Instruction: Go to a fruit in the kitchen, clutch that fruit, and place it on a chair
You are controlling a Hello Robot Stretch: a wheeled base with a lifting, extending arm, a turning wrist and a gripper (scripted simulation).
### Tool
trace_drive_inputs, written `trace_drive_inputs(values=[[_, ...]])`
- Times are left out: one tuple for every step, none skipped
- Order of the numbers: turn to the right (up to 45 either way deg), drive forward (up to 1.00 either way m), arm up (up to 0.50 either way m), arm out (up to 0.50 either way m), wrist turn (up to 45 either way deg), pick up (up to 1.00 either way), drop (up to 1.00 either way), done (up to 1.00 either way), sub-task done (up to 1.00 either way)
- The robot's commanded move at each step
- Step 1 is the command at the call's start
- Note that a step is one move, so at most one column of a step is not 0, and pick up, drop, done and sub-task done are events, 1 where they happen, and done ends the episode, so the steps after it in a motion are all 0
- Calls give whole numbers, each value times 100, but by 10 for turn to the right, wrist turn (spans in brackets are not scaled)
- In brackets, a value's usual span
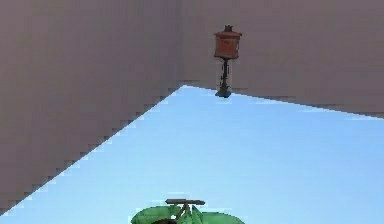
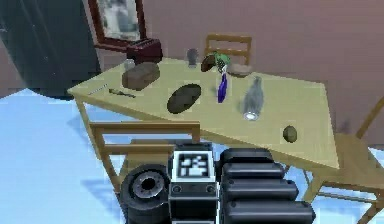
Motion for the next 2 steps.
trace_drive_inputs(values=[[0,5,0,0,0,0,0,0,0],[210,0,0,0,0,0,0,0,0]])
